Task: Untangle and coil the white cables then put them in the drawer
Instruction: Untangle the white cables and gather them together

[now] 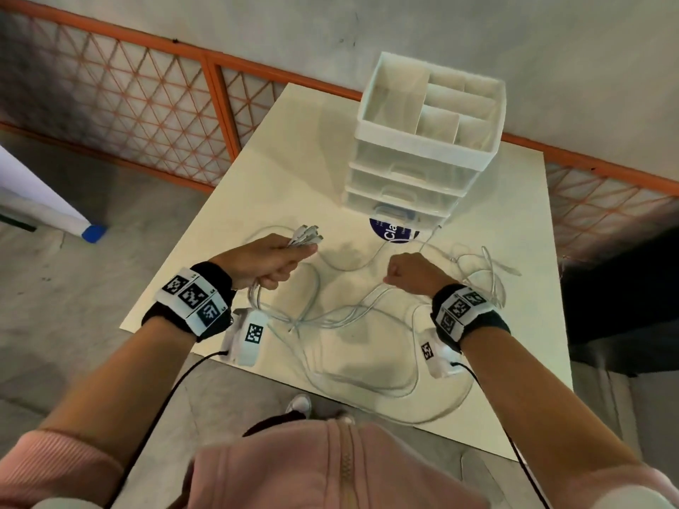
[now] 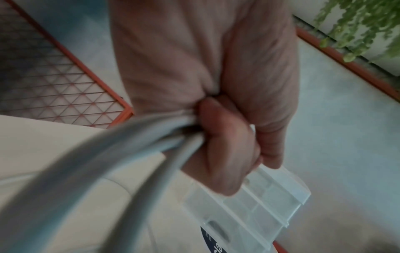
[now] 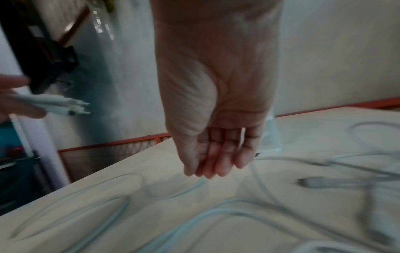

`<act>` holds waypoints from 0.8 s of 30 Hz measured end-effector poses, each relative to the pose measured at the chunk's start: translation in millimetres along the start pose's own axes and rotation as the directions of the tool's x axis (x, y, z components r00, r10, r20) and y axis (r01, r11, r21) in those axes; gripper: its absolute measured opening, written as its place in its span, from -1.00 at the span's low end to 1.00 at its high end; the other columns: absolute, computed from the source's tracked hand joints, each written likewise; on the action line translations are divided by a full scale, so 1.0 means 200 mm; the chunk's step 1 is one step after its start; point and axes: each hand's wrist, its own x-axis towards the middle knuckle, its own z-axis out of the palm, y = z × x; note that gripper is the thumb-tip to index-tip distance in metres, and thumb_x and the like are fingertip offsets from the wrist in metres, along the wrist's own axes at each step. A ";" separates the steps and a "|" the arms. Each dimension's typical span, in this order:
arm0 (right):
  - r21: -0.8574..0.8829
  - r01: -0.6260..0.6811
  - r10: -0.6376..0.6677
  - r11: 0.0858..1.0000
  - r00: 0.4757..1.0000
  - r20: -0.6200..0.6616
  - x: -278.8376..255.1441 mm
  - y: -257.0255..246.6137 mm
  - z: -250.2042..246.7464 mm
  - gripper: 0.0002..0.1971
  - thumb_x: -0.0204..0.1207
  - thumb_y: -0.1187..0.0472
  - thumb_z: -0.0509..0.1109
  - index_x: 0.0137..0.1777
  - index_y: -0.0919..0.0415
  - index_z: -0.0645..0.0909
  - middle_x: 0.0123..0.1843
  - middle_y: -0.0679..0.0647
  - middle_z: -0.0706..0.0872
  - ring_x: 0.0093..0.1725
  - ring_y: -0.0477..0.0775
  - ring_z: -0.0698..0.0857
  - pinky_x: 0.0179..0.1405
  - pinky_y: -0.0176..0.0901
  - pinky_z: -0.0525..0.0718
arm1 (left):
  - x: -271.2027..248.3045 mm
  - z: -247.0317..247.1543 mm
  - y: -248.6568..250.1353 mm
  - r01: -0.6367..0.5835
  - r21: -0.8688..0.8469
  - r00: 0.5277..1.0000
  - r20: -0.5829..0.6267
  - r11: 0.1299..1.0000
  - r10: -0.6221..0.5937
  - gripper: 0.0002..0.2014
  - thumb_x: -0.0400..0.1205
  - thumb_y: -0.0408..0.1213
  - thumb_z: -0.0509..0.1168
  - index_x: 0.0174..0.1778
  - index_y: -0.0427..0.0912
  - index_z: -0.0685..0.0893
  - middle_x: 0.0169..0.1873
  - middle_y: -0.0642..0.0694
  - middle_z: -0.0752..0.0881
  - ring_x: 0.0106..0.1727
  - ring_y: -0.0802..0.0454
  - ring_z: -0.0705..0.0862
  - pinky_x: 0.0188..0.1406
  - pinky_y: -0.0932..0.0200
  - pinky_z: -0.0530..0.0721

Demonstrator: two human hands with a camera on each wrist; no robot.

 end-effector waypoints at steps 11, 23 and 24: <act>-0.240 0.410 -0.410 0.880 0.911 0.052 0.19 -0.45 0.37 -0.86 0.53 0.30 0.34 0.04 0.17 0.68 0.17 0.12 0.62 0.26 0.18 0.51 0.22 0.04 0.42 | -0.09 -0.05 -0.17 0.028 -0.238 0.997 -0.068 0.971 -0.046 -0.55 0.71 0.09 0.06 -0.45 -0.02 0.20 -0.56 0.04 0.09 -0.61 0.16 0.05 -0.73 0.38 0.06; 0.622 0.278 -0.132 0.732 0.954 -0.270 0.00 -0.43 -0.09 -0.90 0.66 0.22 0.25 -0.01 0.22 0.38 -0.24 -0.02 0.62 -0.23 0.16 0.79 -0.24 -0.22 0.59 | 0.11 0.07 0.03 -0.269 -0.077 0.914 -0.335 0.960 0.229 -0.53 0.69 -0.08 0.24 -0.46 -0.02 0.16 -0.60 0.07 0.18 -0.61 0.16 0.17 -0.61 0.34 0.26; 0.649 0.300 -0.146 0.699 0.948 -0.281 -0.03 -0.44 -0.11 -0.90 0.66 0.23 0.26 -0.01 0.22 0.39 -0.24 -0.02 0.62 -0.21 0.19 0.79 -0.13 -0.06 0.64 | 0.13 0.09 0.07 -0.284 -0.110 0.915 -0.330 0.953 0.234 -0.56 0.69 -0.05 0.22 -0.43 -0.02 0.18 -0.57 0.07 0.18 -0.60 0.16 0.16 -0.60 0.34 0.24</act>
